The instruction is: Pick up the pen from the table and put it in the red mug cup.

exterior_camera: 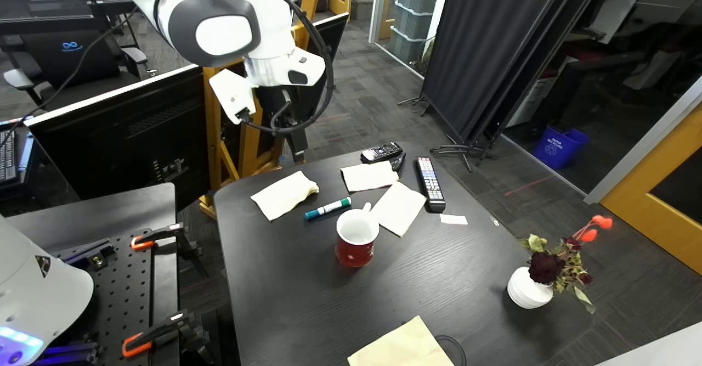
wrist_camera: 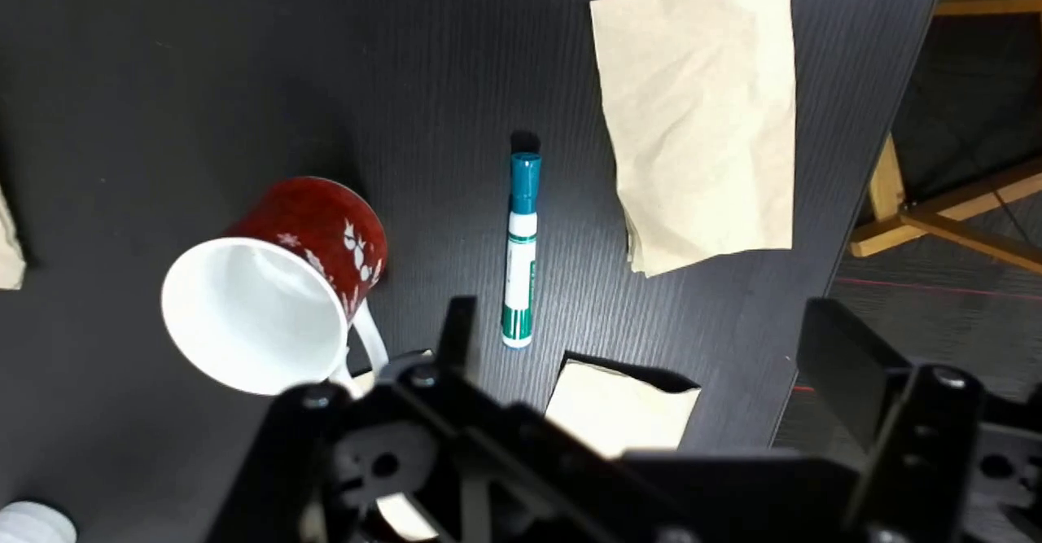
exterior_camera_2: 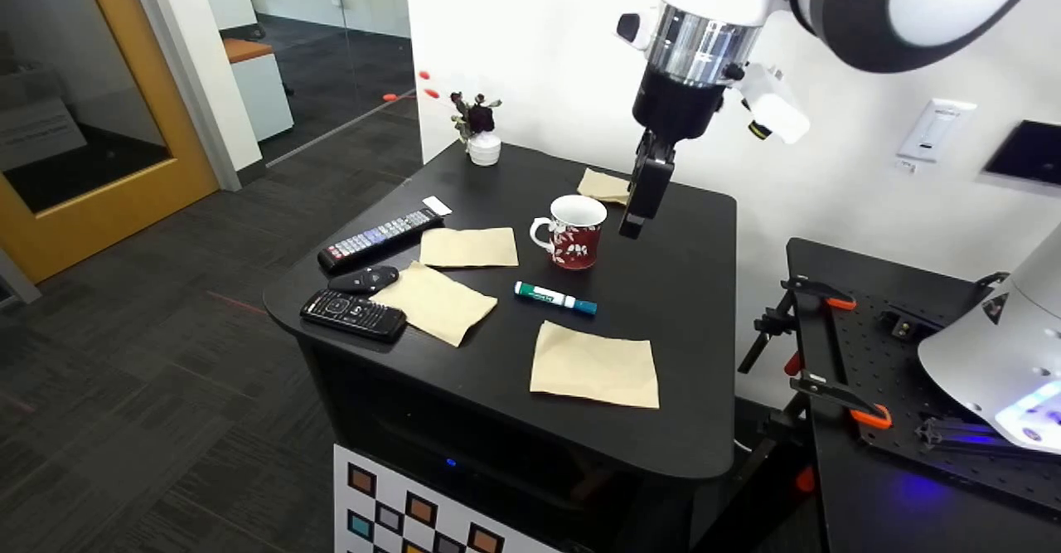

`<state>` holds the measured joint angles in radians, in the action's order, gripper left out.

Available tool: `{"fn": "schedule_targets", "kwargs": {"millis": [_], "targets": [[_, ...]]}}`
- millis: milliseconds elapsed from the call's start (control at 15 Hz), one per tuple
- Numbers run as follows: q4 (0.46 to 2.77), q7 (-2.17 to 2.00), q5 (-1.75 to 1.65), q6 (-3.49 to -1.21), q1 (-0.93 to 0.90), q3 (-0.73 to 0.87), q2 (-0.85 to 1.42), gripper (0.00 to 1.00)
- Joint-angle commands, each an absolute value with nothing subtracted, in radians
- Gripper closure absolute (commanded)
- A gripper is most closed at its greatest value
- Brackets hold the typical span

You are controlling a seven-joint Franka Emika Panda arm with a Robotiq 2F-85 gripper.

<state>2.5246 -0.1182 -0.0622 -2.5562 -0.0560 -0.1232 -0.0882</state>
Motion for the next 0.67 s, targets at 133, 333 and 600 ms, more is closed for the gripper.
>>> {"fn": "schedule_targets", "kwargs": {"millis": [133,333,600], "targets": [[2.445,-0.258,-0.149,-2.632,-0.074,-0.113,0.080,0.00],[2.402,-0.331,-0.194,-2.657,-0.089,-0.093,0.163,0.00],[2.344,-0.345,-0.204,-2.681,-0.110,-0.052,0.255,0.00]]}}
